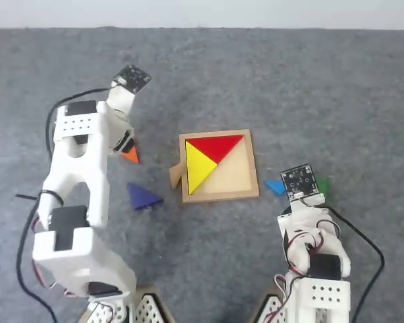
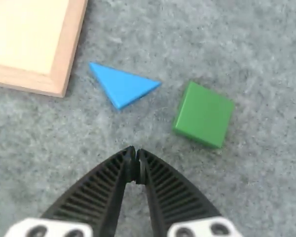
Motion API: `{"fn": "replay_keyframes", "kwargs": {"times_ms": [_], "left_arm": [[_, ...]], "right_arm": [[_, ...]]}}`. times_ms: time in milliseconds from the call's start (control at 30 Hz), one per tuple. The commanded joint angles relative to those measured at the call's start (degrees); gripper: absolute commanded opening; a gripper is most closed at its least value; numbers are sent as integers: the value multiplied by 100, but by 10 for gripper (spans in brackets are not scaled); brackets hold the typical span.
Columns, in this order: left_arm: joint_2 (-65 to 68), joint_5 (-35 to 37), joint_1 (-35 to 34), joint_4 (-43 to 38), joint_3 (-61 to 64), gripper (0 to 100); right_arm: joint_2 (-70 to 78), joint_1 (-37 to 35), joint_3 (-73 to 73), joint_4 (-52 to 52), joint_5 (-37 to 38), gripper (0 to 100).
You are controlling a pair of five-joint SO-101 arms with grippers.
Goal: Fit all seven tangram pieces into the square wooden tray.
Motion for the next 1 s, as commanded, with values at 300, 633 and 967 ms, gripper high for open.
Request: {"fn": "replay_keyframes", "kwargs": {"times_ms": [300,633,967], "left_arm": [[1538,1688,229,369,-1112,213],[1433,1090,-369,457,-1103,213],[1248,1081,-404,334,-1253,179]], "right_arm": [[-119,-22,88,-4,62,9],[-119,-22,88,-4,62,9],[-119,-22,88,-4,62,9]]}}
